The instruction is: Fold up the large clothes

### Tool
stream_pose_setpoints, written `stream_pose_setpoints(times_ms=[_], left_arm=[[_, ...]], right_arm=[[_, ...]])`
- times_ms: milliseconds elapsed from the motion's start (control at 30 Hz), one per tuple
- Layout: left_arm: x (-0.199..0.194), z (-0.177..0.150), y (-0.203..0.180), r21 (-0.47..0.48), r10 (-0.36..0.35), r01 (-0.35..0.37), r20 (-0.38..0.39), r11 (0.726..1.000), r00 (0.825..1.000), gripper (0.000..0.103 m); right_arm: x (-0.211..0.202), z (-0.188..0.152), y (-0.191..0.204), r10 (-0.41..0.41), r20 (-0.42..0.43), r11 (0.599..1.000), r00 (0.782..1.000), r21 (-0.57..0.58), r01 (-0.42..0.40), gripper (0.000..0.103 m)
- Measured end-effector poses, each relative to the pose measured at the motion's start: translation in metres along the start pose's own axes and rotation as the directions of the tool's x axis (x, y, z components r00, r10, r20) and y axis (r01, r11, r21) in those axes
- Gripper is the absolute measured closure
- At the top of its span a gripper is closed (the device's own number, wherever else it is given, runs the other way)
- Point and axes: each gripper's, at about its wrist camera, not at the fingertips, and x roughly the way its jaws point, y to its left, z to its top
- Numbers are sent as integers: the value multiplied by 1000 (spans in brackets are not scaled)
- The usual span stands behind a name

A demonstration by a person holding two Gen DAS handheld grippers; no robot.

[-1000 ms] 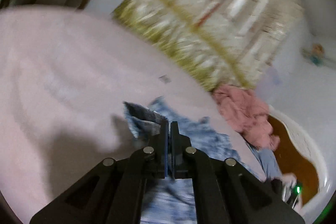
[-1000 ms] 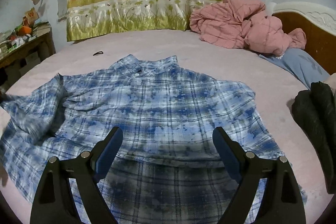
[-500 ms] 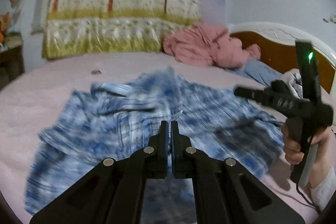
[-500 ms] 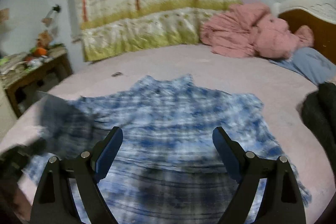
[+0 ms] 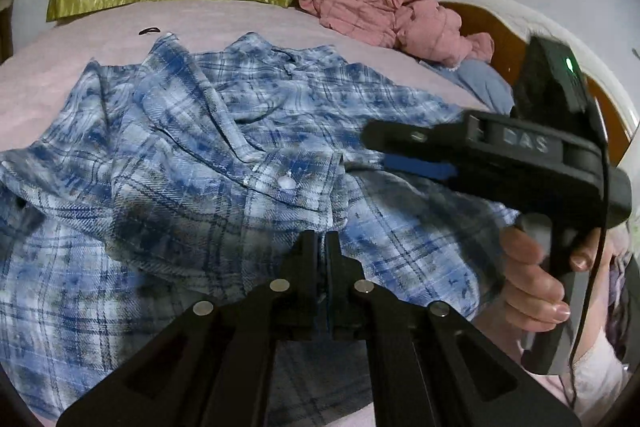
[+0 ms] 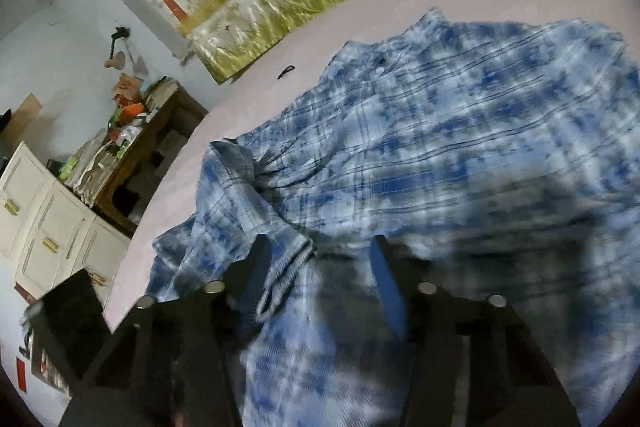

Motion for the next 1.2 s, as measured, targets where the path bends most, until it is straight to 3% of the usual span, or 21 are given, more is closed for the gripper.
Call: stream_pose_setpoints(times_ms=[133, 233, 400, 467, 500, 633, 700, 733, 767, 867, 967, 1000, 1133, 1200], left_arm=[[1, -1, -2, 16, 12, -12, -6, 1000, 1000, 102], [2, 0, -3, 20, 3, -2, -5, 1000, 1000, 102], [1, 0, -14, 74, -4, 3, 6, 997, 1000, 98], [1, 0, -19, 95, 7, -7, 6, 995, 1000, 97], [1, 0, -20, 98, 8, -8, 6, 995, 1000, 96], [-4, 4, -13, 75, 6, -7, 21, 997, 1000, 86], [-10, 5, -11, 86, 29, -33, 47, 996, 998, 80], [-11, 6, -11, 100, 46, -52, 59, 994, 997, 68], [-14, 8, -9, 113, 85, -94, 79, 989, 993, 54], [-23, 12, 3, 92, 147, -160, 131, 983, 980, 50], [-31, 17, 14, 58, 184, -195, 162, 979, 970, 42], [-33, 18, 17, 57, 217, -230, 175, 972, 960, 42], [-34, 21, 30, 61, 362, -383, 213, 922, 907, 41], [-34, 25, 40, 28, 428, -445, 223, 895, 876, 41]], right_arm=[[22, -4, 15, -23, -39, 994, 999, -106, 19, 57], [32, -9, 13, 0, -87, 994, 996, -109, -10, 64], [43, -18, 22, -15, -130, 987, 991, -162, -6, 64], [44, -20, 23, -26, -123, 985, 992, -170, 5, 76], [44, -20, 22, -20, -122, 986, 992, -165, 0, 93], [31, -16, 20, -53, -57, 987, 997, -158, 43, 97], [16, -10, 21, -101, 29, 979, 995, -174, 104, 97], [6, -6, 18, -107, 68, 980, 992, -164, 117, 97], [-6, 0, 13, -104, 103, 984, 989, -134, 118, 97], [-34, 18, -5, -160, 193, 980, 968, -89, 180, 97], [-56, 31, -19, -316, 295, 931, 902, -85, 354, 97], [-61, 35, -26, -349, 309, 919, 885, -72, 387, 97], [-81, 50, -48, -334, 321, 936, 886, 1, 352, 97], [-83, 52, -43, -387, 352, 903, 852, -41, 428, 97]])
